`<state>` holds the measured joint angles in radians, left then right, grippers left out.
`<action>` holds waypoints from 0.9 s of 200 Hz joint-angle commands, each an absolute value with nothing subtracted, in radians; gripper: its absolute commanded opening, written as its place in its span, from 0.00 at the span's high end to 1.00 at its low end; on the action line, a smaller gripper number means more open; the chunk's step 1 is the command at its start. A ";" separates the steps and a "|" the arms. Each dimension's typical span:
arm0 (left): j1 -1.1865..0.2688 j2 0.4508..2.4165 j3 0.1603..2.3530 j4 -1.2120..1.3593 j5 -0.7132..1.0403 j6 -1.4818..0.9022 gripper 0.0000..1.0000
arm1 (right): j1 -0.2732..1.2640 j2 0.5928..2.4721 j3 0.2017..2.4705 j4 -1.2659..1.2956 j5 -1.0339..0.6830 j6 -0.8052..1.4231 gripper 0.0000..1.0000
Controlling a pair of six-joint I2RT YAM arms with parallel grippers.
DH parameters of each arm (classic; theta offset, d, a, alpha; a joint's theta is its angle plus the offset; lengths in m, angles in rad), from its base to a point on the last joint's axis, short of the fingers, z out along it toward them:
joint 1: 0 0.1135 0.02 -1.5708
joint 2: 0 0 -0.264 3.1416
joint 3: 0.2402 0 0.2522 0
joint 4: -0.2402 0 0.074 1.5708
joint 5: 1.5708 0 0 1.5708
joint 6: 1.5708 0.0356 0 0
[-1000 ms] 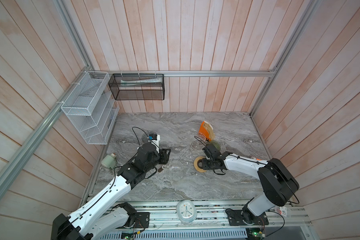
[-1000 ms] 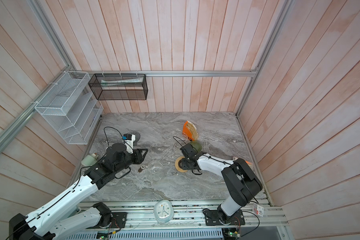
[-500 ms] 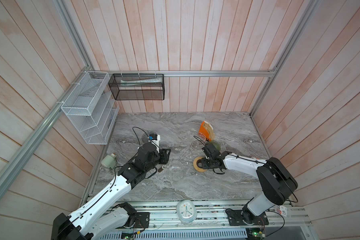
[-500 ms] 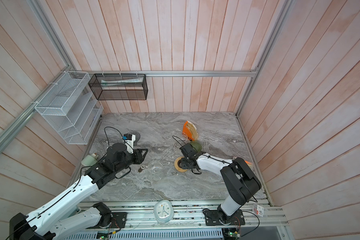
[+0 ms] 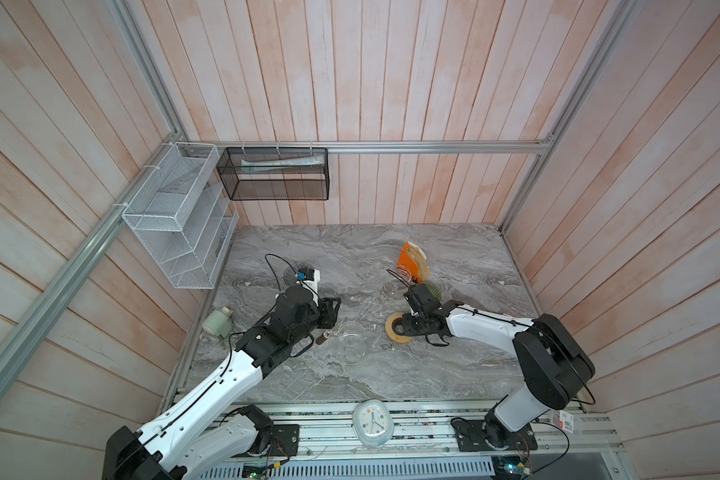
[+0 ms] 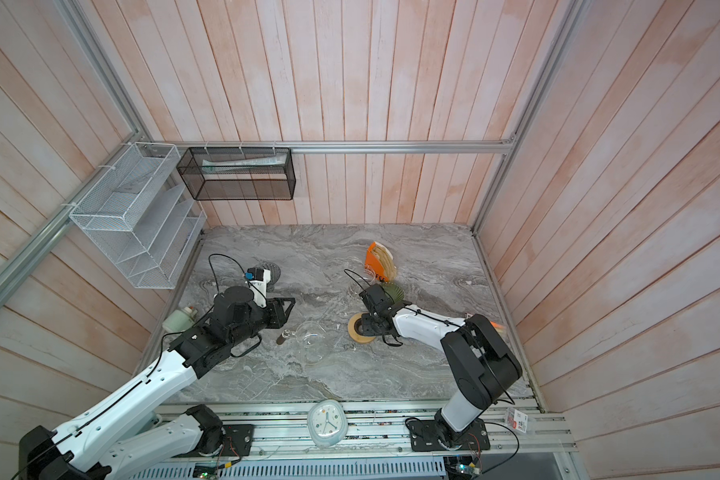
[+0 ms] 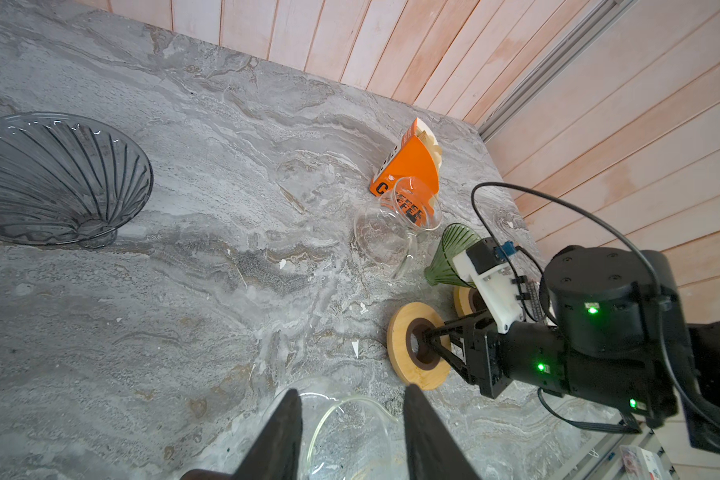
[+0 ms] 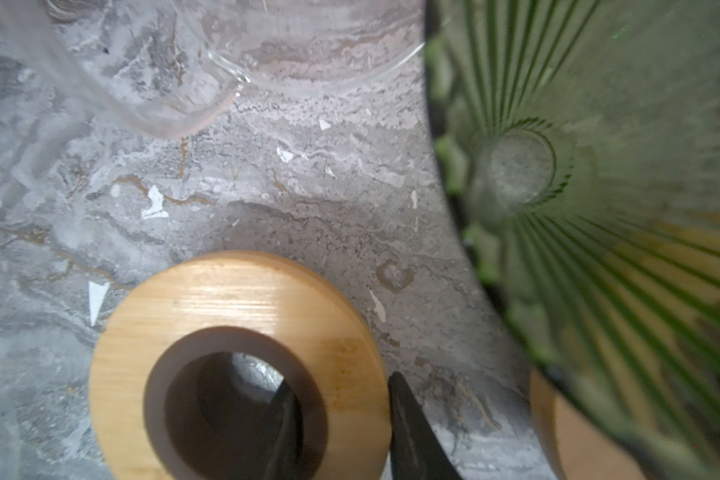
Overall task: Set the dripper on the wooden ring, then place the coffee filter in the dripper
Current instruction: 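Spread the right gripper inside the stand's hole and lift the stand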
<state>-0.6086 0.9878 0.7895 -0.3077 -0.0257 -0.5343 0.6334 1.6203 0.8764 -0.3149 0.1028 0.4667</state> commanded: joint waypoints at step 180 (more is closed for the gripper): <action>-0.603 0.965 0.930 -0.642 -0.088 -0.506 0.57 | 0.812 1.457 1.295 -0.691 -0.026 0.357 0.86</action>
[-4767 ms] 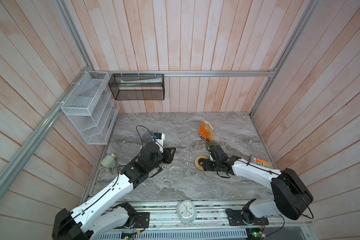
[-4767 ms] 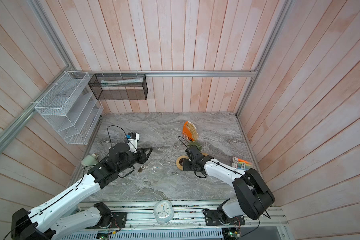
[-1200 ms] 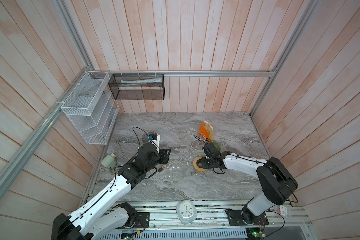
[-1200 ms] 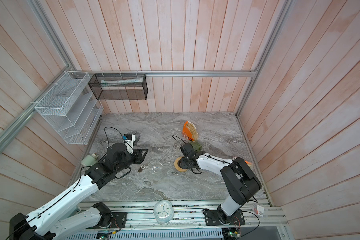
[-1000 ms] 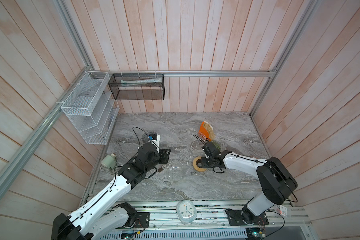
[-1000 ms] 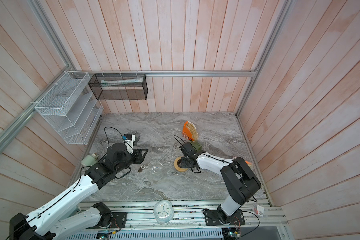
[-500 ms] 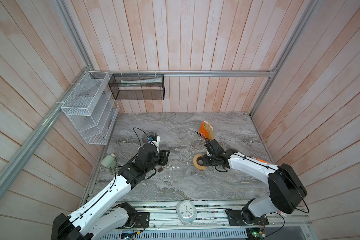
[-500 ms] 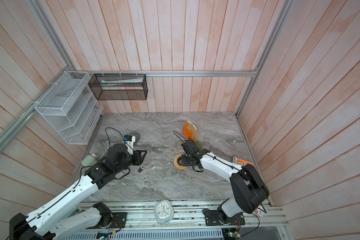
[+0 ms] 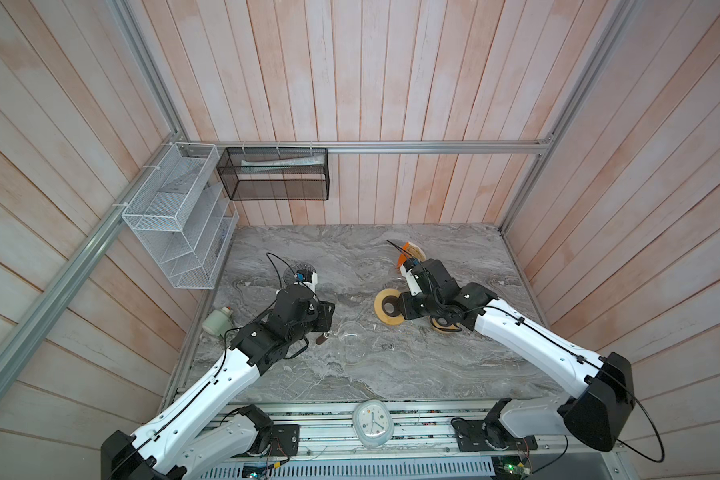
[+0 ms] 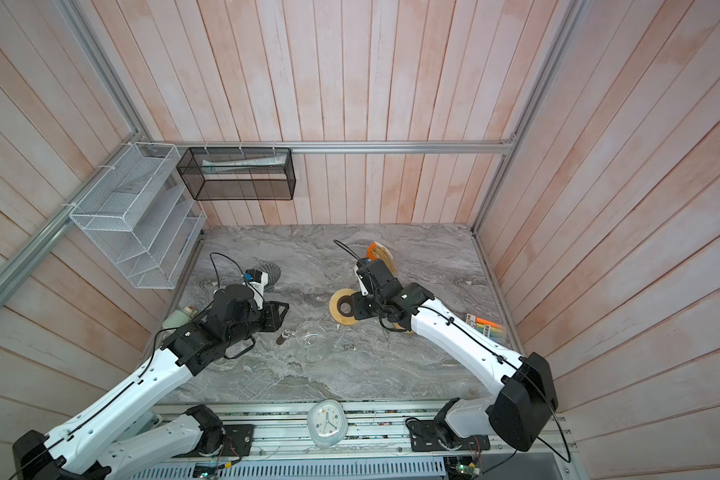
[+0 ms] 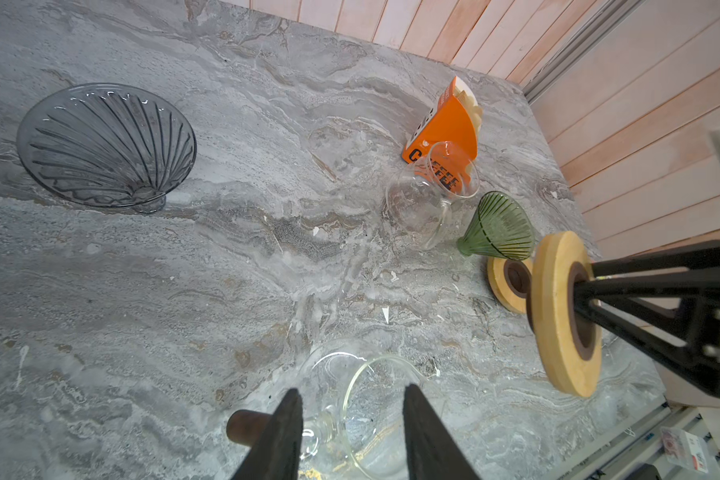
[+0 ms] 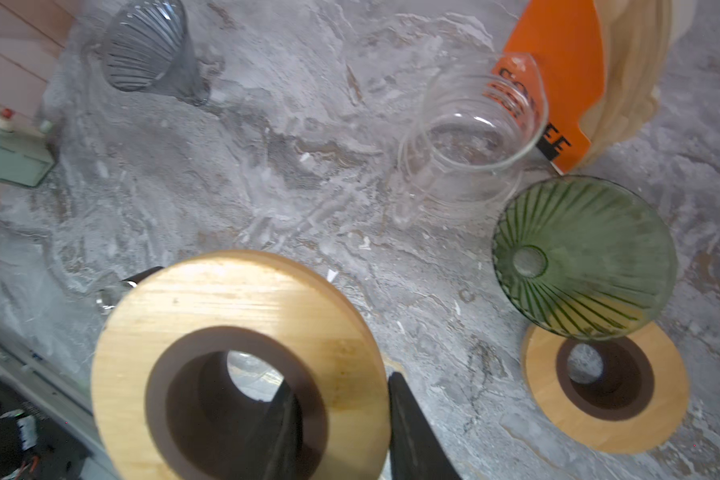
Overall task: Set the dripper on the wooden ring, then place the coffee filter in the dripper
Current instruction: 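Spread the right gripper inside the stand's hole and lift the stand, then carry the wooden stand with the right gripper to the table centre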
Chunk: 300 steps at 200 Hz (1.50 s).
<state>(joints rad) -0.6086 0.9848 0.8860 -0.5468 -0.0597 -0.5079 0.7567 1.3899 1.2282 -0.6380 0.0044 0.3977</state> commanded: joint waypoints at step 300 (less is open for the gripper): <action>-0.471 0.916 0.931 -0.607 -0.123 -0.486 0.58 | 0.965 1.814 1.528 -0.784 -0.001 0.289 0.80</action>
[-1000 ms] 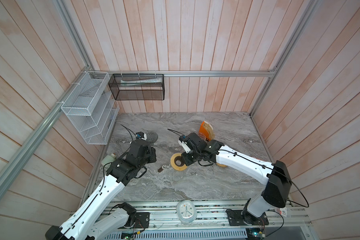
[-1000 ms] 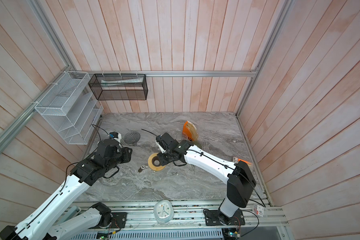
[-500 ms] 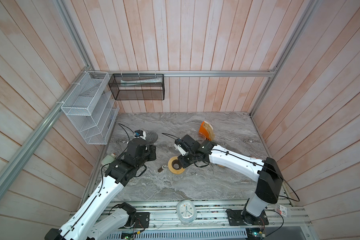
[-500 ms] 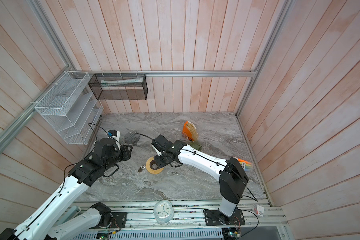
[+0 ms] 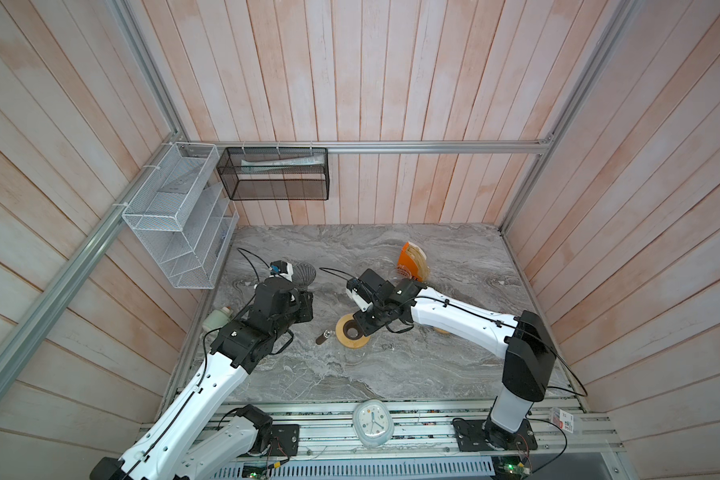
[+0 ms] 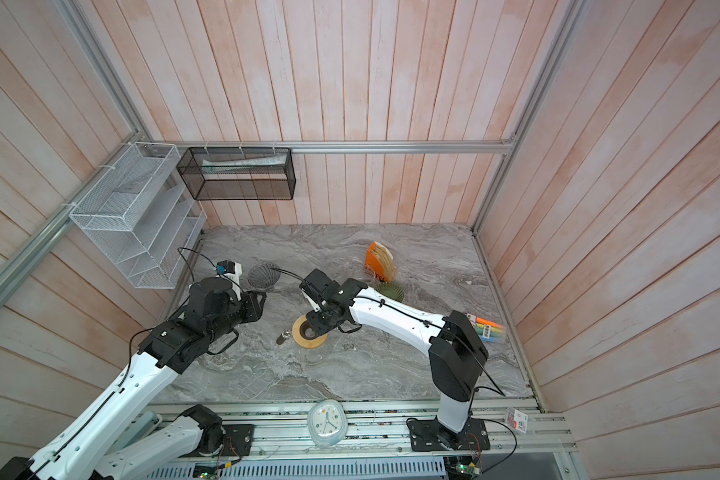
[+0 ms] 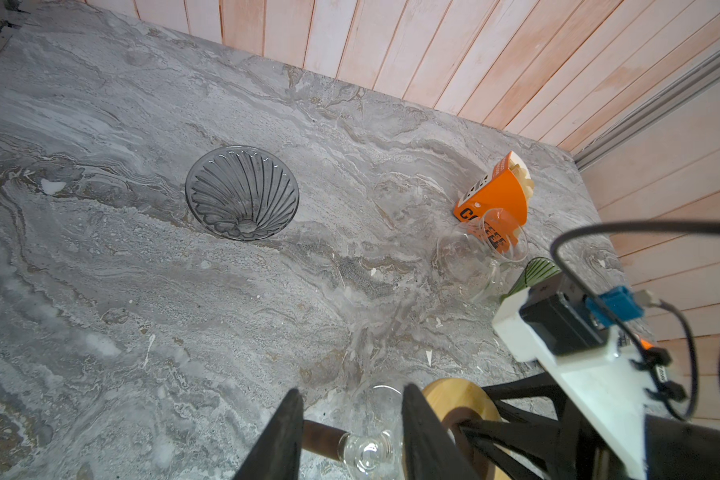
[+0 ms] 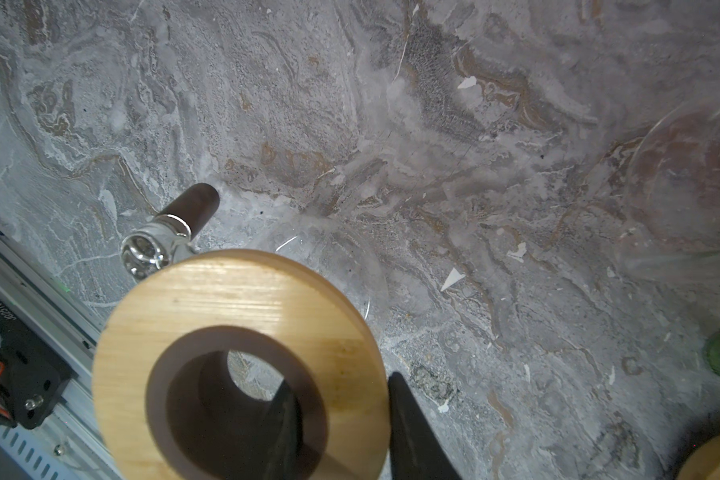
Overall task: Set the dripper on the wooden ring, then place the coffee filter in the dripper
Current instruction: 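Carry the wooden stand with the right gripper to the table centre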
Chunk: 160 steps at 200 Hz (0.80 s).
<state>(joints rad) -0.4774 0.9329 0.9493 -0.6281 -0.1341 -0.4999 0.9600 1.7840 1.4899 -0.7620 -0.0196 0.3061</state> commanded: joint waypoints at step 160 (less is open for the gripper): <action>-0.459 0.896 0.917 -0.616 -0.130 -0.485 0.58 | 0.965 1.829 1.543 -0.792 -0.003 0.281 0.67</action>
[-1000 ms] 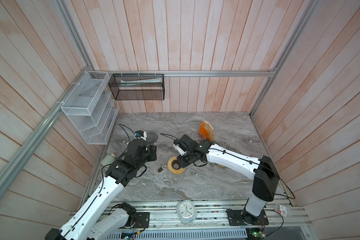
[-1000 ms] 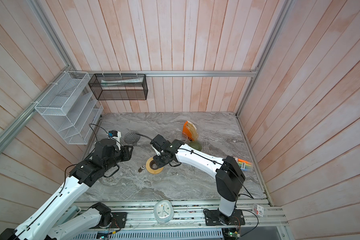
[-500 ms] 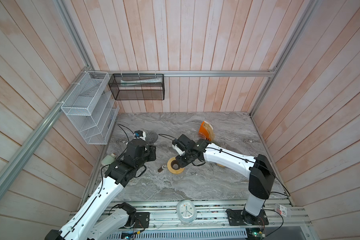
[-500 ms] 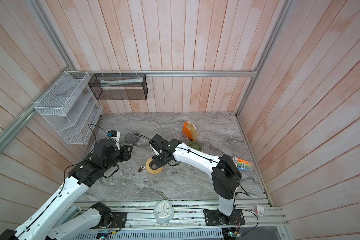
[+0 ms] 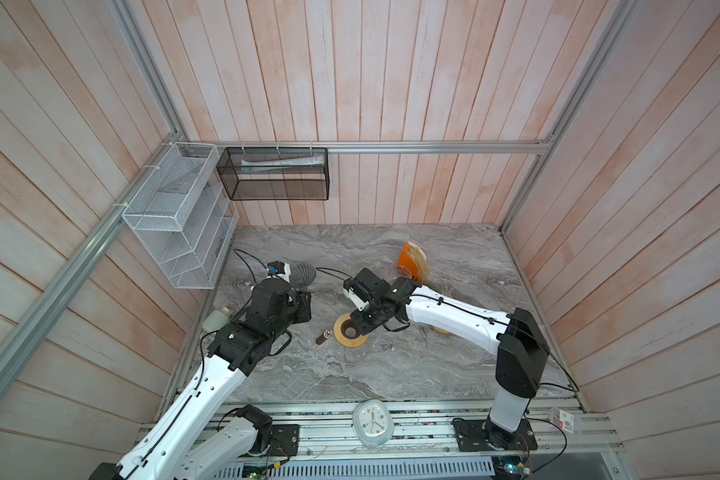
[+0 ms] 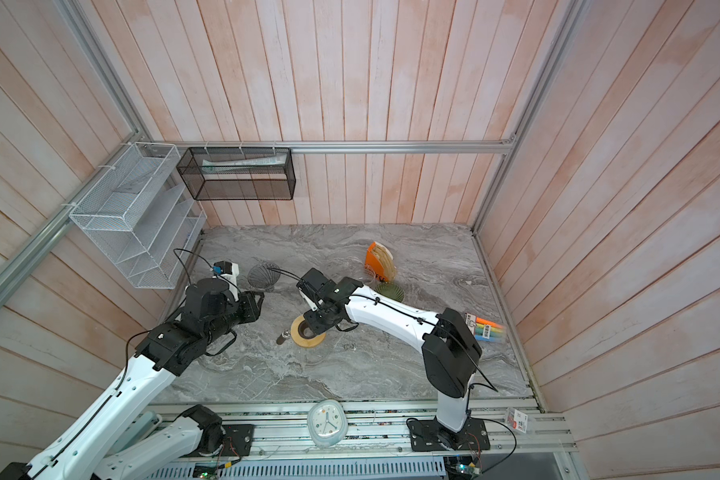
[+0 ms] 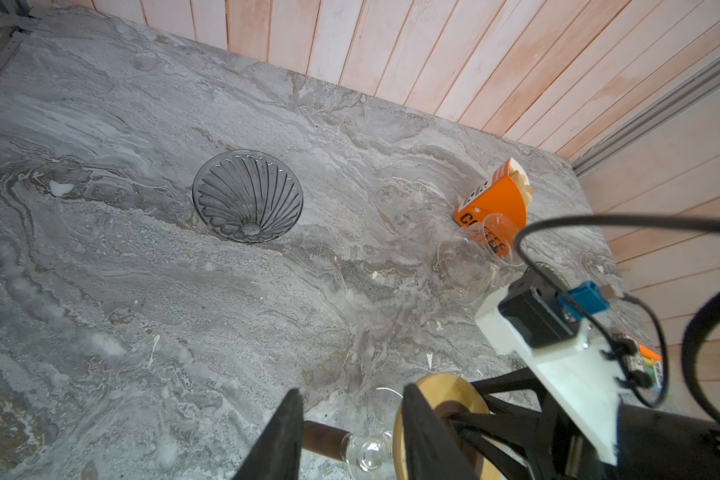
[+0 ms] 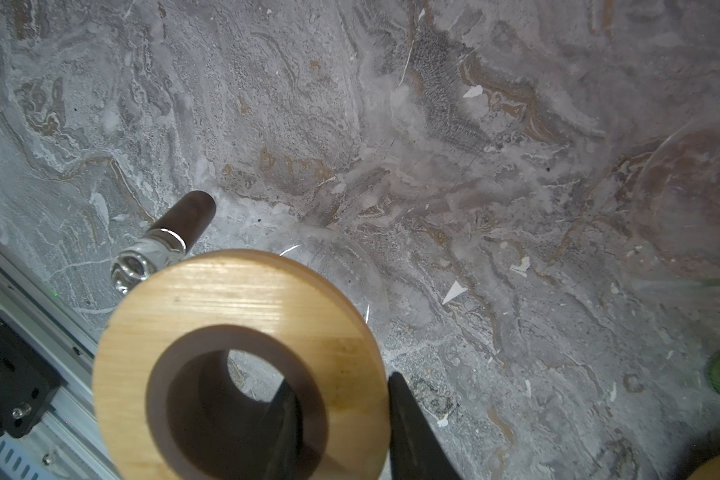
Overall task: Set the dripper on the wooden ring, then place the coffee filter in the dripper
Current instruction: 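Carry the wooden stand with the right gripper to the table centre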
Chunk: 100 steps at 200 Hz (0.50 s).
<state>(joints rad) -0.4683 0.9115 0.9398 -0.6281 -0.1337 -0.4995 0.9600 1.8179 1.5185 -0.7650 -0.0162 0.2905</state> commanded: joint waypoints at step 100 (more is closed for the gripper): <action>-0.460 0.890 0.906 -0.613 -0.132 -0.488 0.58 | 0.965 1.809 1.549 -0.805 -0.034 0.288 0.61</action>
<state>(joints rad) -0.4648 0.9047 0.9249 -0.6277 -0.1341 -0.4999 0.9600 1.8179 1.5192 -0.7723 -0.0212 0.2867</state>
